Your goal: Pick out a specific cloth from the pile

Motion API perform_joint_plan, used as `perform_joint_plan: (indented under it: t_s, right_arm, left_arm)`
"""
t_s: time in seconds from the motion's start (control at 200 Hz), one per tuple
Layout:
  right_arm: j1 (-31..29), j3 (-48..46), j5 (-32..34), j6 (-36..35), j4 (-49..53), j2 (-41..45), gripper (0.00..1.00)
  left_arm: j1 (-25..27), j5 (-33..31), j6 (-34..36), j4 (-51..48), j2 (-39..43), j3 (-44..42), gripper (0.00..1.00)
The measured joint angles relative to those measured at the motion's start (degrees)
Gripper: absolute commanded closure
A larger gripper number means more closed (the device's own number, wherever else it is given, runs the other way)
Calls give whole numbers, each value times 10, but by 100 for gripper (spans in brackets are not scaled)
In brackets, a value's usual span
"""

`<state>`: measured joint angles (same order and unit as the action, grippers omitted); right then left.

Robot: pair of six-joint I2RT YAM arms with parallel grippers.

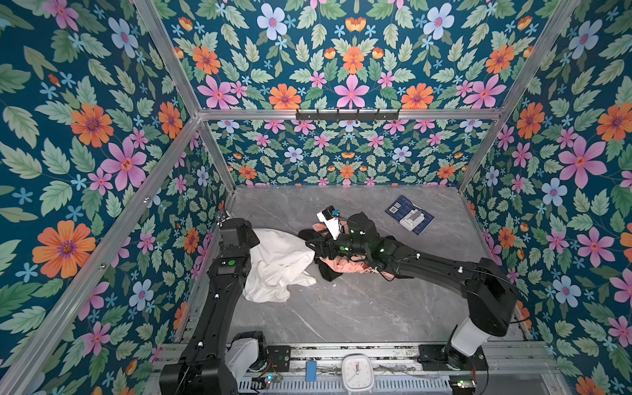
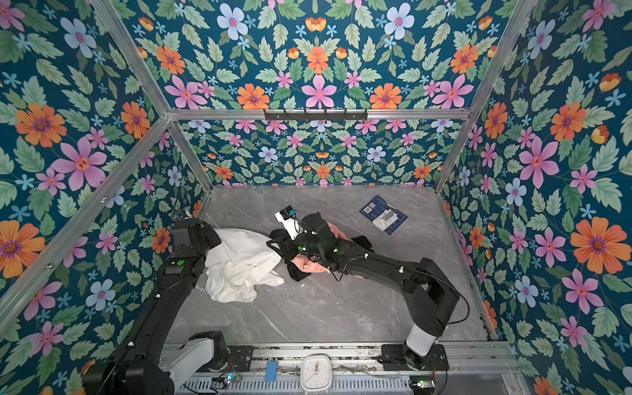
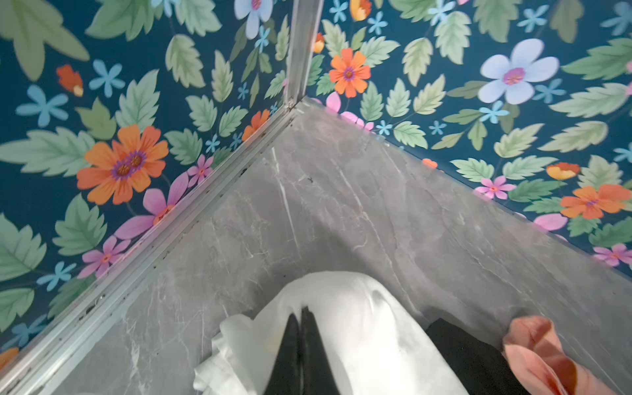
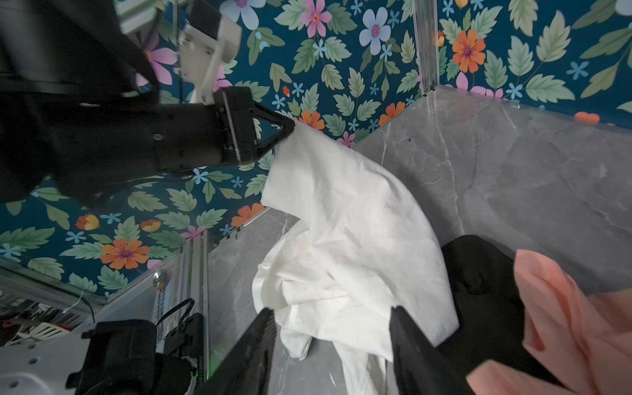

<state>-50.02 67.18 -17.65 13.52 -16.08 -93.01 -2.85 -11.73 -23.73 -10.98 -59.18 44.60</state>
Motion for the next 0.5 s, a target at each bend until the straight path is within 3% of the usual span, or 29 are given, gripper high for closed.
perform_joint_plan:
  t_s: [0.295,0.475,0.5]
  right_arm:
    - [27,-86,47,-43,5,151,42]
    - [44,-118,69,-51,16,192,41]
    - [45,-120,73,-51,18,195,41]
  left_arm:
    - [-114,43,-79,28,-43,-33,100]
    - [-159,-12,-112,24,-49,-14,100]
    - [-162,-20,-119,24,-49,-13,95]
